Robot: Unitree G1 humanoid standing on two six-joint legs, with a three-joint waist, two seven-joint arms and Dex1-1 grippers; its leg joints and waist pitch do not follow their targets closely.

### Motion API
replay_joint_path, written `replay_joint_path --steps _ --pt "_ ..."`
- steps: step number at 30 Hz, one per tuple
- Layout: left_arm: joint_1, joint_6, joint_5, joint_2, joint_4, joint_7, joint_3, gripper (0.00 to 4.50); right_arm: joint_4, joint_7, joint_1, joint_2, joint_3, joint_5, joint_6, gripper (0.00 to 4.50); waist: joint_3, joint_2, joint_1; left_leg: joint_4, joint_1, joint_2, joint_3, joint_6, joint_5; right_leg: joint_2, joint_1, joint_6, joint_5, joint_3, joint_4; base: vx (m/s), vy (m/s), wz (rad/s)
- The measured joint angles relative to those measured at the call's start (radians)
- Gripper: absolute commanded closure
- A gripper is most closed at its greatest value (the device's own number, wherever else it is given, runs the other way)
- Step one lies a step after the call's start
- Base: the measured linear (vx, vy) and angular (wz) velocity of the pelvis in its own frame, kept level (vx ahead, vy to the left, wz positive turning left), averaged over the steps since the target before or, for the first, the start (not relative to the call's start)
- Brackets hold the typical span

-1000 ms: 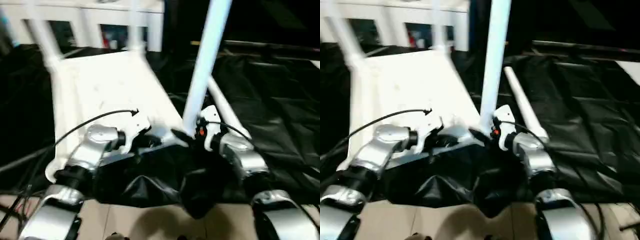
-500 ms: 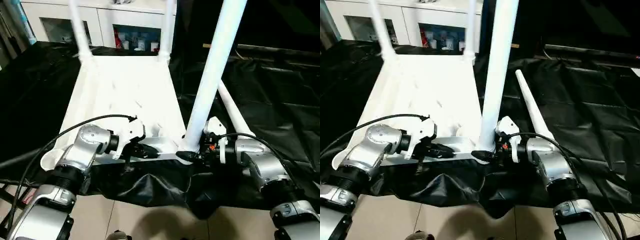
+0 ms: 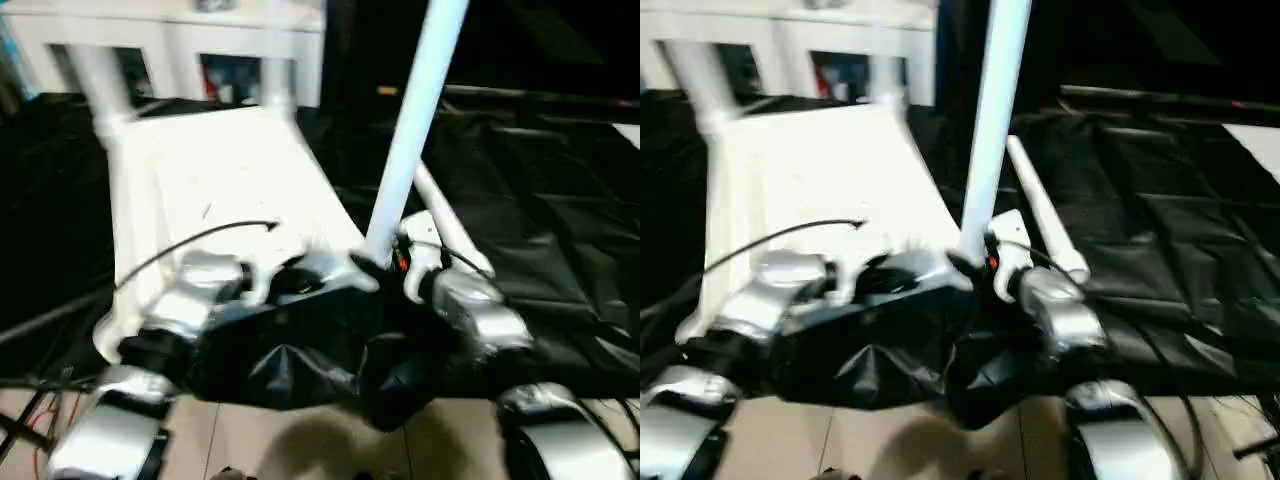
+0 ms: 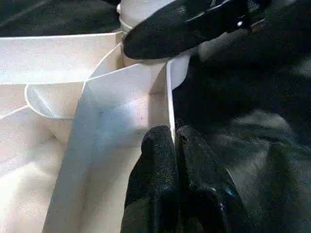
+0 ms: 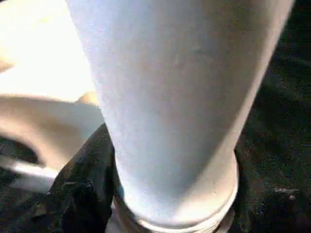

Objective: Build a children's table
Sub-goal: Rotate leg to tighten

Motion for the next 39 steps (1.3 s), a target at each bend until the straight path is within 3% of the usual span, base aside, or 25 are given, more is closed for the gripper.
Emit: replay_joint_path --steps 5,6,7,8,13,16,22,27,30,34,39 --pt "-0.012 0.049 0.019 -0.068 -0.001 0.111 0.005 4.50 0.068 -0.181 -0.047 0.046 -0.048 -0.002 -0.021 1.76 0.000 0.000 -0.002 0.001 -0.001 0.000 0.000 0.000 0.000 0.000 0.000 0.000 0.000 0.001 0.000 0.000 0.000 0.00" --pt "-0.012 0.052 0.019 -0.077 -0.001 0.121 0.010 4.50 0.084 -0.197 -0.054 0.051 -0.054 -0.003 -0.037 1.41 0.000 0.000 -0.003 0.001 -0.001 0.000 0.000 0.000 0.000 0.000 0.000 0.000 0.000 0.001 0.000 0.000 0.000 0.00" --pt "-0.012 0.053 0.019 -0.082 -0.002 0.125 0.012 4.50 0.090 -0.204 -0.056 0.053 -0.058 -0.004 -0.046 1.41 0.000 0.000 -0.002 0.001 -0.001 0.000 0.000 0.000 0.000 0.000 0.000 0.000 0.000 0.001 0.000 0.000 0.000 0.00" --pt "-0.012 0.054 0.019 -0.085 -0.004 0.128 0.012 4.50 0.100 -0.205 -0.056 0.056 -0.066 -0.004 -0.064 1.06 0.000 0.000 -0.002 0.000 -0.001 0.000 0.000 0.000 0.000 0.000 0.000 0.000 0.000 0.001 0.000 0.000 0.000 0.00" --pt "-0.012 0.053 0.018 -0.082 -0.011 0.121 0.010 4.50 0.102 -0.154 -0.056 0.049 -0.070 0.008 -0.077 0.63 0.000 0.000 0.000 -0.001 -0.002 0.000 0.000 0.000 0.000 0.000 -0.001 -0.005 0.003 0.001 0.001 0.000 0.000 0.00" --pt "-0.011 0.048 0.014 -0.075 -0.013 0.107 0.010 4.50 0.095 -0.102 -0.055 0.039 -0.068 0.008 -0.076 0.63 0.000 0.000 0.000 -0.002 -0.002 0.000 0.001 0.000 0.000 0.000 -0.001 -0.005 0.004 0.001 0.001 0.000 0.000 0.00" --pt "0.015 0.036 -0.007 -0.002 -0.061 -0.033 0.005 4.50 0.004 0.144 0.012 -0.035 0.000 0.006 -0.075 0.63 0.000 0.001 0.006 -0.004 -0.003 0.000 0.001 0.000 0.000 0.000 -0.003 -0.005 0.004 0.000 0.001 0.000 0.000 0.00" --pt "0.027 0.001 -0.039 0.070 -0.078 -0.197 -0.022 4.50 -0.119 0.395 0.080 -0.126 0.080 0.015 -0.047 0.63 0.001 0.002 0.037 -0.004 -0.004 0.001 0.003 0.000 0.000 0.000 -0.002 -0.005 0.003 0.001 0.001 0.000 0.000 0.00" --pt "0.029 -0.017 -0.042 0.085 -0.078 -0.238 -0.022 4.50 -0.148 0.471 0.087 -0.153 0.099 0.020 -0.037 0.63 0.001 0.002 0.051 -0.003 -0.004 0.001 0.003 0.000 0.000 0.000 -0.002 -0.006 0.004 0.001 0.002 0.000 0.000 0.00" --pt "0.029 -0.033 -0.044 0.097 -0.071 -0.278 -0.022 4.50 -0.176 0.535 0.102 -0.183 0.124 0.021 -0.028 0.63 0.001 0.002 0.056 -0.004 -0.004 0.001 0.003 0.000 0.000 0.000 -0.002 -0.005 0.004 0.002 0.002 0.000 0.000 0.00" --pt "0.029 -0.035 -0.050 0.103 -0.067 -0.305 -0.022 4.50 -0.198 0.574 0.107 -0.198 0.129 0.021 -0.001 1.11 0.001 0.002 0.057 -0.003 -0.004 0.001 0.003 0.000 0.000 0.000 -0.001 -0.005 0.004 0.002 0.002 0.000 0.000 0.00"
